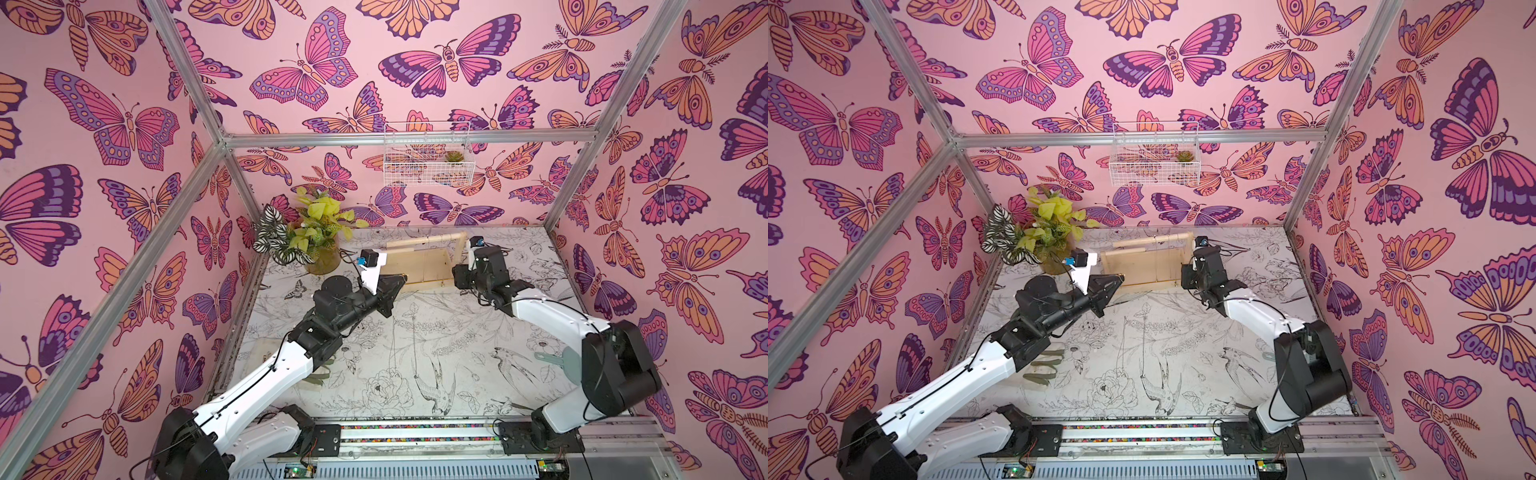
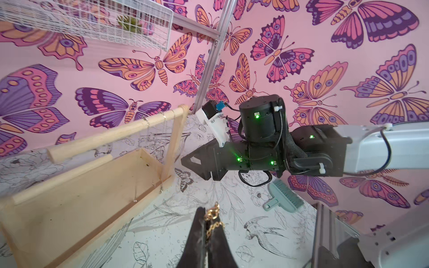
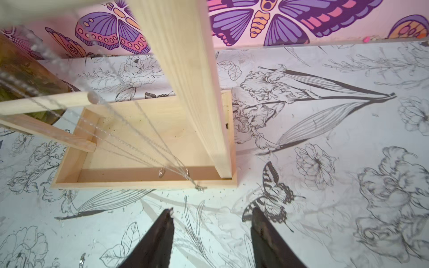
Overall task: Take the necklace off the jewelry display stand
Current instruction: Place the necklace at the center of the board.
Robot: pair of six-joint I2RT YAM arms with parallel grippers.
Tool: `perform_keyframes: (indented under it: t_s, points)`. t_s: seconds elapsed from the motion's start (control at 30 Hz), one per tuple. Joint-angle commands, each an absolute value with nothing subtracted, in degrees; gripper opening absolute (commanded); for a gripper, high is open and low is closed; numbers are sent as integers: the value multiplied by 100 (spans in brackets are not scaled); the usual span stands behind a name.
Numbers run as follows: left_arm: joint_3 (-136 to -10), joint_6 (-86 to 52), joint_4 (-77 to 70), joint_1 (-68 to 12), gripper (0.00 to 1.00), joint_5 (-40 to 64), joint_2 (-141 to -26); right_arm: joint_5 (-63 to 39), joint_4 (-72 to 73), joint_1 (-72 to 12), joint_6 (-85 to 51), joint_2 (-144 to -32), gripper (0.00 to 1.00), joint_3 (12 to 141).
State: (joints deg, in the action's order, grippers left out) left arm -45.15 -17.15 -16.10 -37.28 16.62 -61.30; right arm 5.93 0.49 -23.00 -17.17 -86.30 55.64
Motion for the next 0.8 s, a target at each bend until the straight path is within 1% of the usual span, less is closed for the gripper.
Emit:
perform_keyframes:
  t_s: [0.0, 0.2, 0.3, 0.53, 0.77]
  points:
    - [-4310, -1868, -1471, -4011, 0, 1861, -6181, 718, -178, -2329, -1889, -7986, 57, 5295]
    - [-4108, -1943, -1460, -4678, 0, 1837, -6285, 1317, -621, -2329, -1958, -6922, 56, 4819]
    - [-4030, -1951, -1462, -5071, 0, 1774, -6424, 1448, -711, -2325, -2030, -6521, 56, 4593]
    - [-3835, -2033, -1535, -6038, 0, 1245, -6722, 1441, -865, -2329, -2079, -6028, 55, 4196]
    - [-3454, -2302, -1785, -6621, 0, 773, -6843, 1414, -989, -2329, -2074, -5621, 55, 3991]
